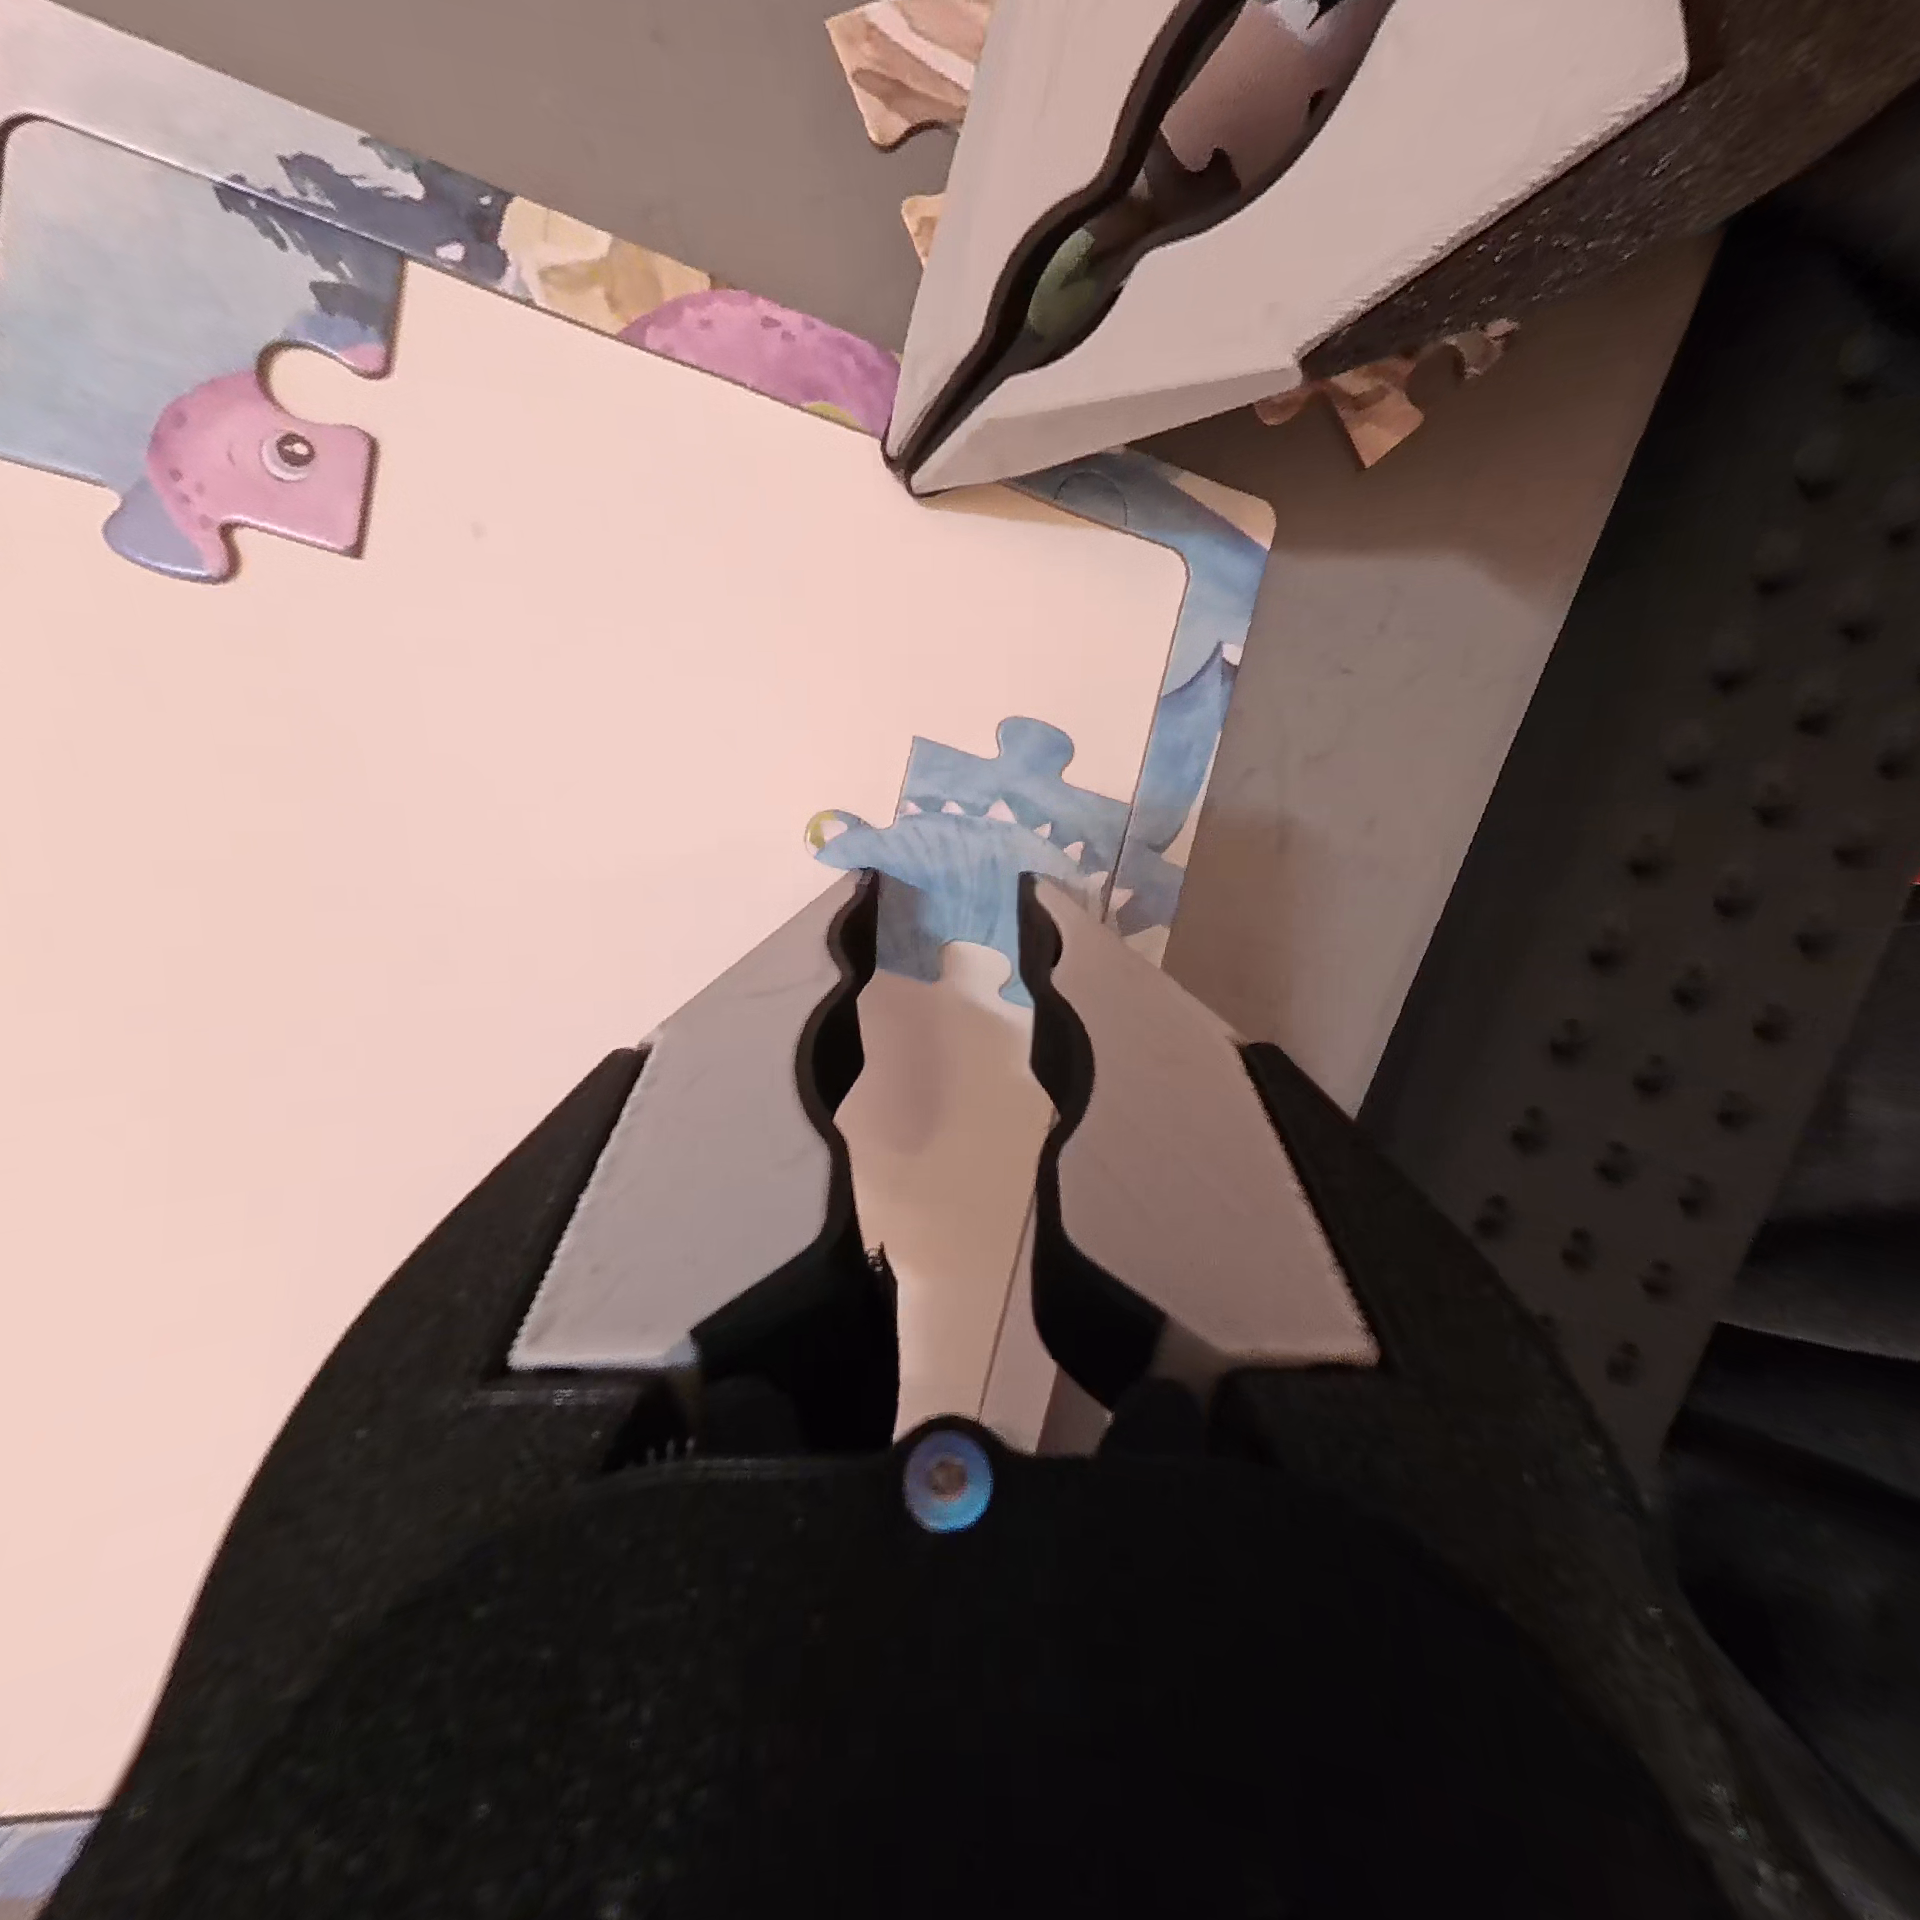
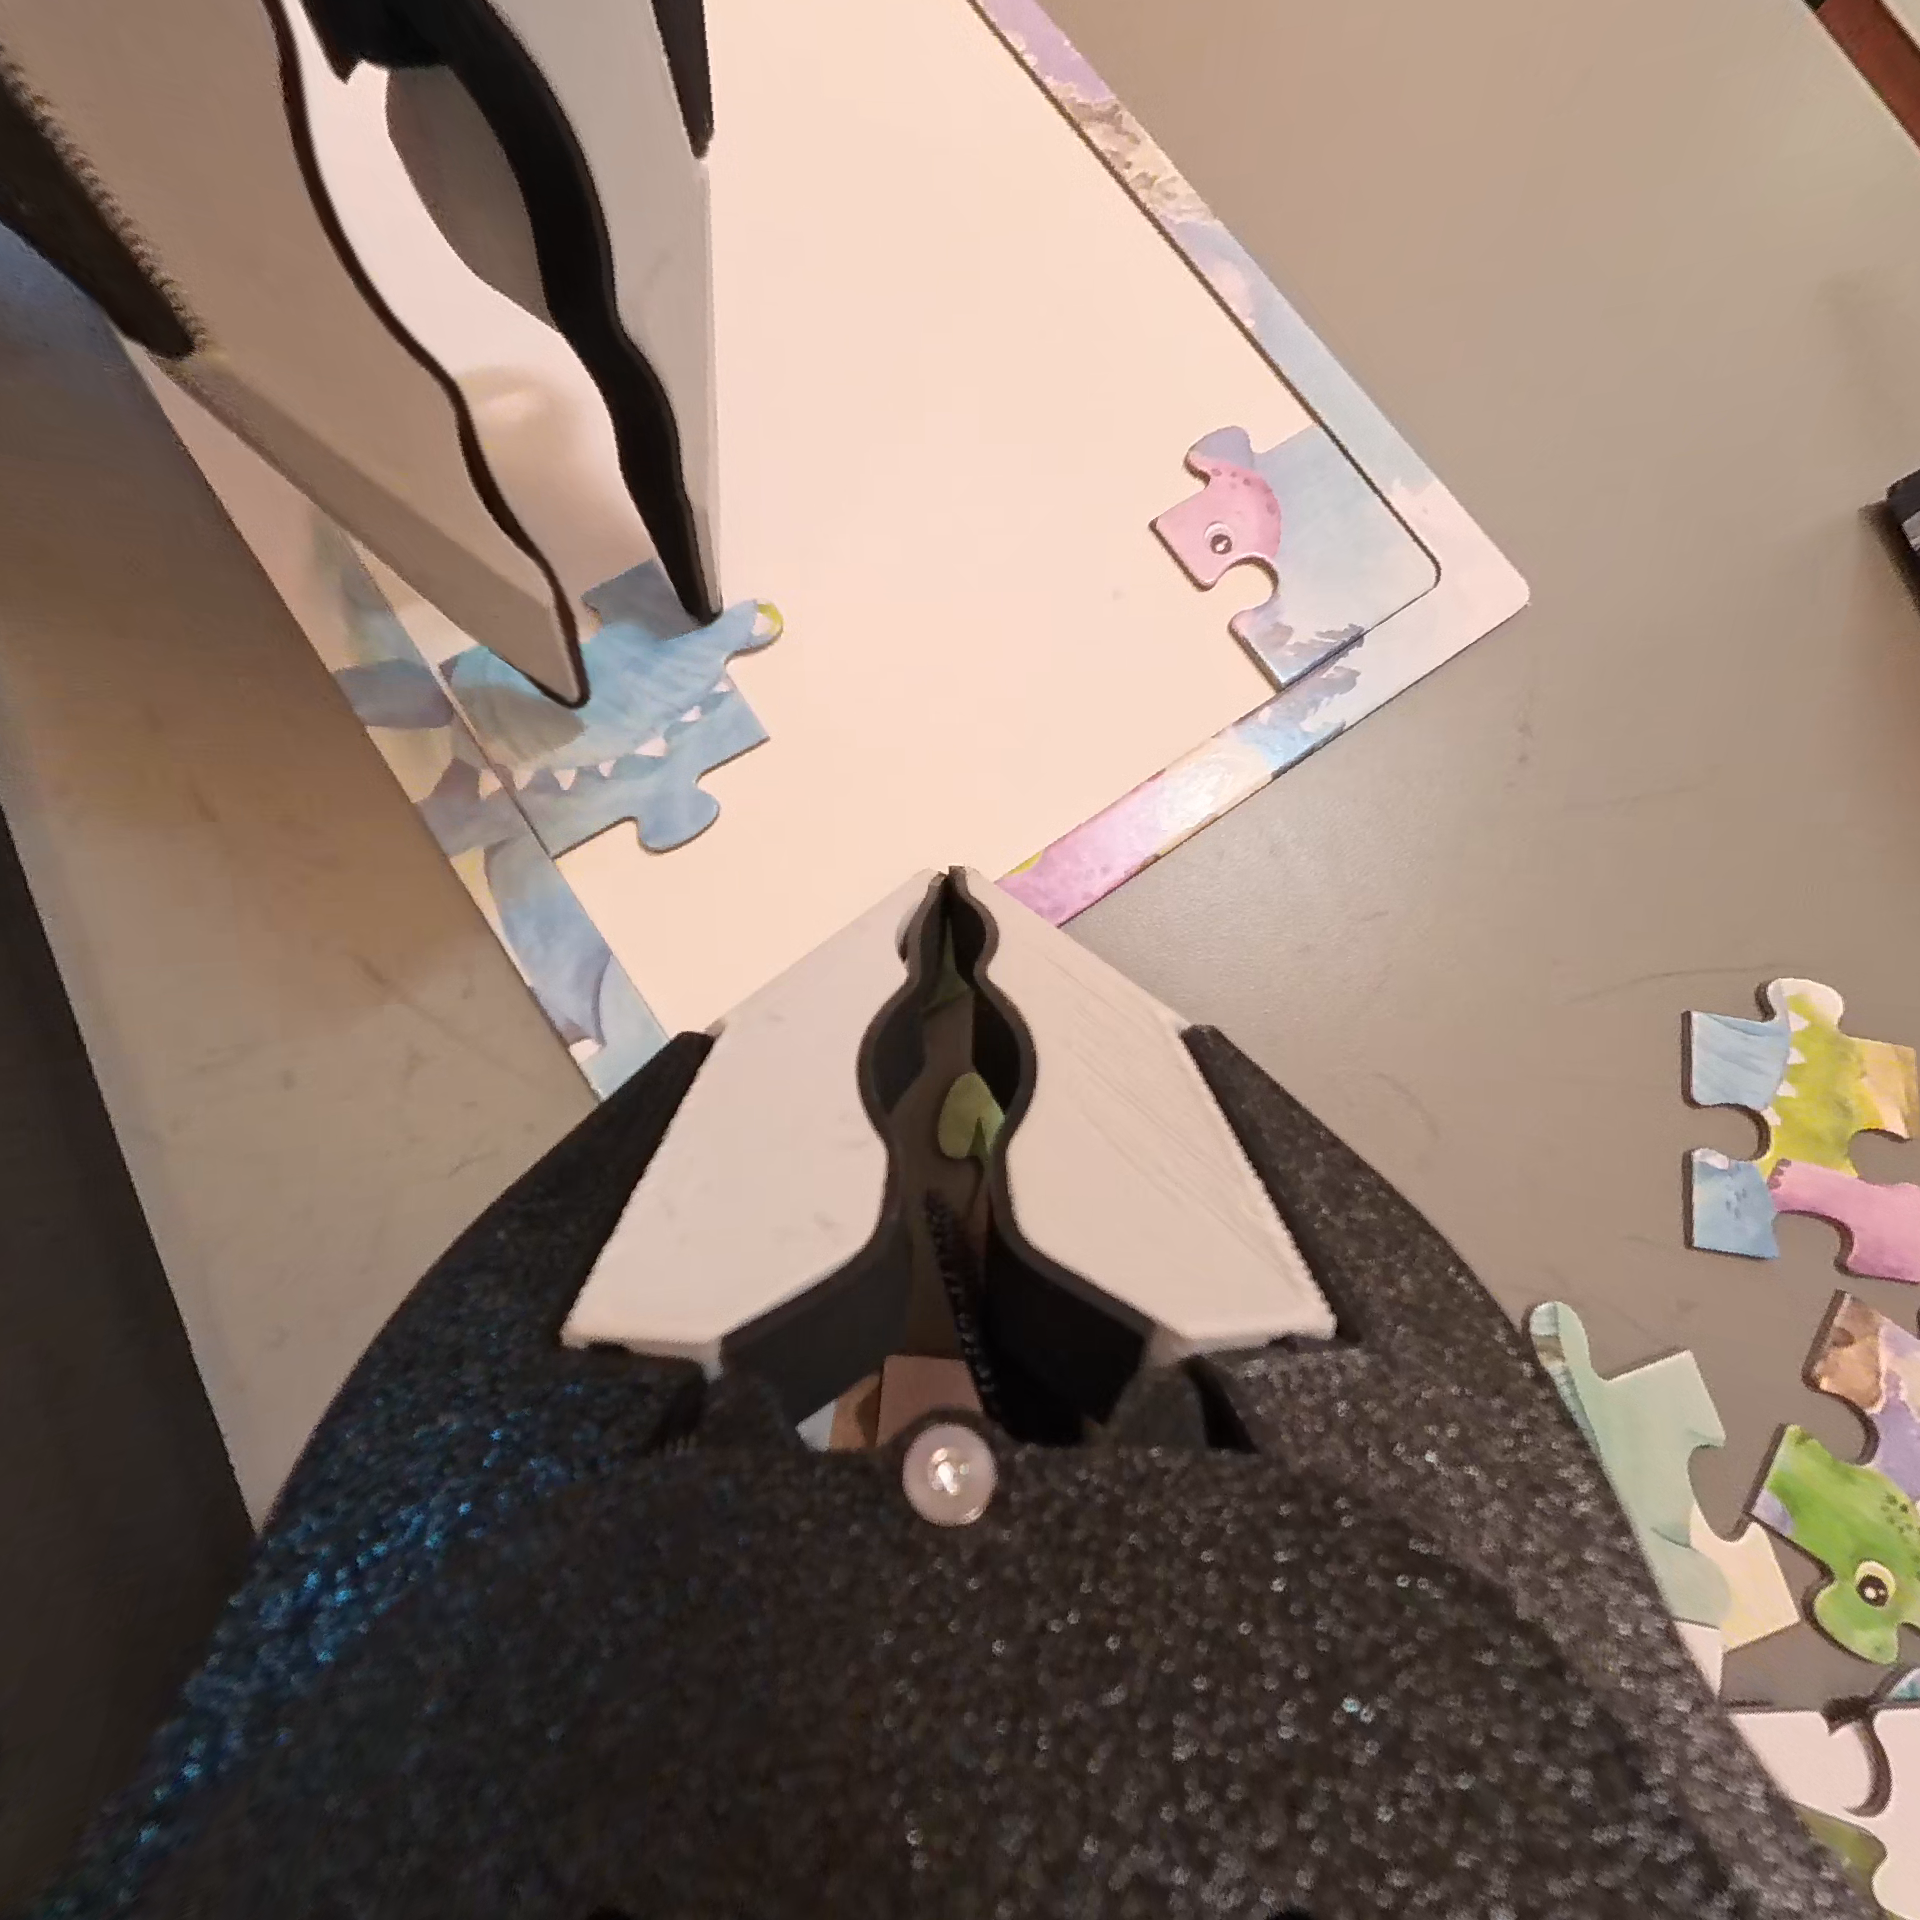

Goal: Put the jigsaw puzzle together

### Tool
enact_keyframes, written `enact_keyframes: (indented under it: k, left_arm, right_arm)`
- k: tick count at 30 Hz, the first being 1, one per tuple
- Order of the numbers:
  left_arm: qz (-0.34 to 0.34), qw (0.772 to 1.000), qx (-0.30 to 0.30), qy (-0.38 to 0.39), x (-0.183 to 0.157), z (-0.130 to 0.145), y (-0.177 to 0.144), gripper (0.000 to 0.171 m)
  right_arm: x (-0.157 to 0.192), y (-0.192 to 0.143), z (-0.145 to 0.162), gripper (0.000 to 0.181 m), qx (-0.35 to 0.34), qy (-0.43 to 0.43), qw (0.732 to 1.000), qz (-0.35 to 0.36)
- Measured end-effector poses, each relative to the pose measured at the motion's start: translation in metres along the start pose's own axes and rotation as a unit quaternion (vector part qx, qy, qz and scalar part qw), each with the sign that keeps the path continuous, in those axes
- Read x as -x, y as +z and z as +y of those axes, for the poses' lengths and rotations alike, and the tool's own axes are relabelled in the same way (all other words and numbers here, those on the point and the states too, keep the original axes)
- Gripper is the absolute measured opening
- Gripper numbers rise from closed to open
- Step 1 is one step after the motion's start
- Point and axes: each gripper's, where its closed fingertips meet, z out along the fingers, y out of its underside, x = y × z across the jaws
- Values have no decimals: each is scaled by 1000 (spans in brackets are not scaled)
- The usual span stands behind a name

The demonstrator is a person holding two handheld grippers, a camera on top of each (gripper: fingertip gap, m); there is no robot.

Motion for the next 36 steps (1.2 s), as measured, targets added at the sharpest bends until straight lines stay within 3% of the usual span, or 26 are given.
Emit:
enact_keyframes:
  k: [32,34,36]
  left_arm:
    - [-85,996,-40,-13,1,3,-6,37]
    - [-78,995,-53,-23,0,7,-13,29]
    - [-49,996,-63,-33,-10,14,-17,9]
  right_arm:
    - [-2,-2,-3,0,1,-19,1000,18]
    - [6,-6,-14,0,-28,-44,999,16]
    - [27,-8,-23,0,-51,-54,997,-32]
